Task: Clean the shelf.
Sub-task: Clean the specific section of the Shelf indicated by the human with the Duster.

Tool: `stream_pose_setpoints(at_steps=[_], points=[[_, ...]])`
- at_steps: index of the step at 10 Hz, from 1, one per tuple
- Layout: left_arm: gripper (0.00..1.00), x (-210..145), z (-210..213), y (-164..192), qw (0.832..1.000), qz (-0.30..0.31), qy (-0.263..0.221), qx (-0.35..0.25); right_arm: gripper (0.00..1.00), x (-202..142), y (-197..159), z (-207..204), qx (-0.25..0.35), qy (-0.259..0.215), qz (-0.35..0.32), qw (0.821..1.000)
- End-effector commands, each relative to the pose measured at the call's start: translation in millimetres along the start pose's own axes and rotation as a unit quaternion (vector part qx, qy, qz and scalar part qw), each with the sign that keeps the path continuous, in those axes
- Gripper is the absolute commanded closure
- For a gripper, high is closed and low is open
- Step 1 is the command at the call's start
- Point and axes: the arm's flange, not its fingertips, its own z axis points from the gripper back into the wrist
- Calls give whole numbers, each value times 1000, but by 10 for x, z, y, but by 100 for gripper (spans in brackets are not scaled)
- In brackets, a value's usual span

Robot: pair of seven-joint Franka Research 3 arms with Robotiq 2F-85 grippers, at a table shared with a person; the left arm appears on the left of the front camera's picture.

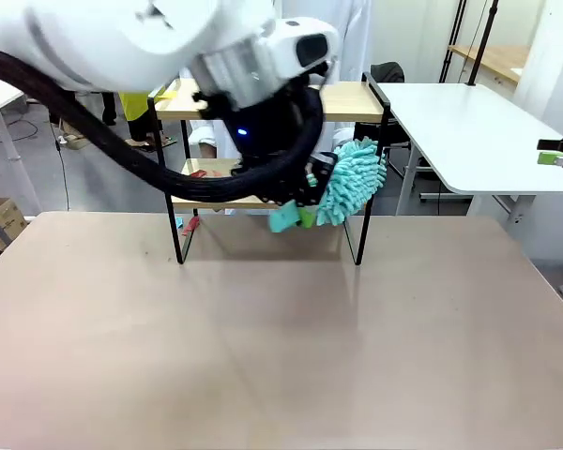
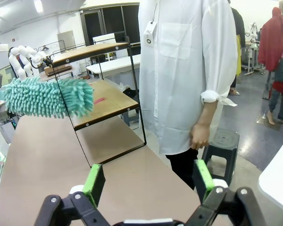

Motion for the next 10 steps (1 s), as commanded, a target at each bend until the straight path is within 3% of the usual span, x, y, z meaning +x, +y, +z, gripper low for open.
stream_pose_setpoints(at_steps=[1,3,5,8,10], points=[[87,205,-157,-188,999,36,-14,33,0,24,18,-16,1,-2,2,1000],[87,268,-280,-295,995,66,-22,75,0,24,18,-16,1,-2,2,1000],[87,184,-293,-180,998,47,-14,48,0,24,18,-16,1,-2,2,1000],[87,236,-350,-218,997,50,-11,52,0,24,18,-16,1,-2,2,1000],[87,243,-425,-362,990,102,-49,78,0,24,18,-16,1,-2,2,1000]])
